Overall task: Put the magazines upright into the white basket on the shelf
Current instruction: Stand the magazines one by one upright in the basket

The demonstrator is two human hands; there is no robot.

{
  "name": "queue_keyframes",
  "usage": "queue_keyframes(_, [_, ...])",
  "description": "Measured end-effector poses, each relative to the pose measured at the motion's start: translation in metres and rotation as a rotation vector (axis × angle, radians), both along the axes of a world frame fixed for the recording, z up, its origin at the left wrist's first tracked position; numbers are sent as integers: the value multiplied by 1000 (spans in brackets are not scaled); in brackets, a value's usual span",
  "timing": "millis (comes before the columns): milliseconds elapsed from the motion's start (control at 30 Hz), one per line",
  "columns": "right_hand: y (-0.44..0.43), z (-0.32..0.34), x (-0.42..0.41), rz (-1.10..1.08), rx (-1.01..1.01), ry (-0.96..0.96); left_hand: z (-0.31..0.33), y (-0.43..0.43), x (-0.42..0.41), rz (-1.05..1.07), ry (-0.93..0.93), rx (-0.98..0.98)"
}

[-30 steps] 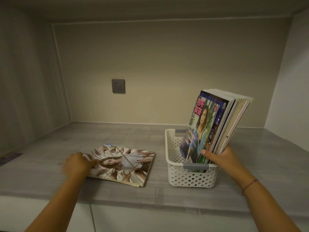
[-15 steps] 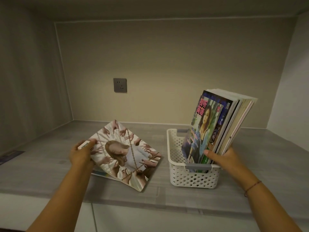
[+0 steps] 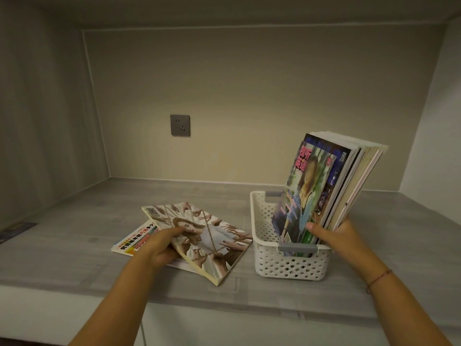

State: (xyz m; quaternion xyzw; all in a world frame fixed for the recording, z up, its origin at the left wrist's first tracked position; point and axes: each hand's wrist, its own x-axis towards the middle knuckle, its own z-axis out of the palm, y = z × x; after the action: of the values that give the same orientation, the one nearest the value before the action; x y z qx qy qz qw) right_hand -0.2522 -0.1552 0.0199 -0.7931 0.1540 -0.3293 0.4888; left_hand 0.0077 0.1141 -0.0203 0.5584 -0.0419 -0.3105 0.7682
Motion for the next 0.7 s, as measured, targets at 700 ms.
queue_keyframes(700, [-4,-3,3,-2,21,-36,128,-80,-100,587,-1237,58])
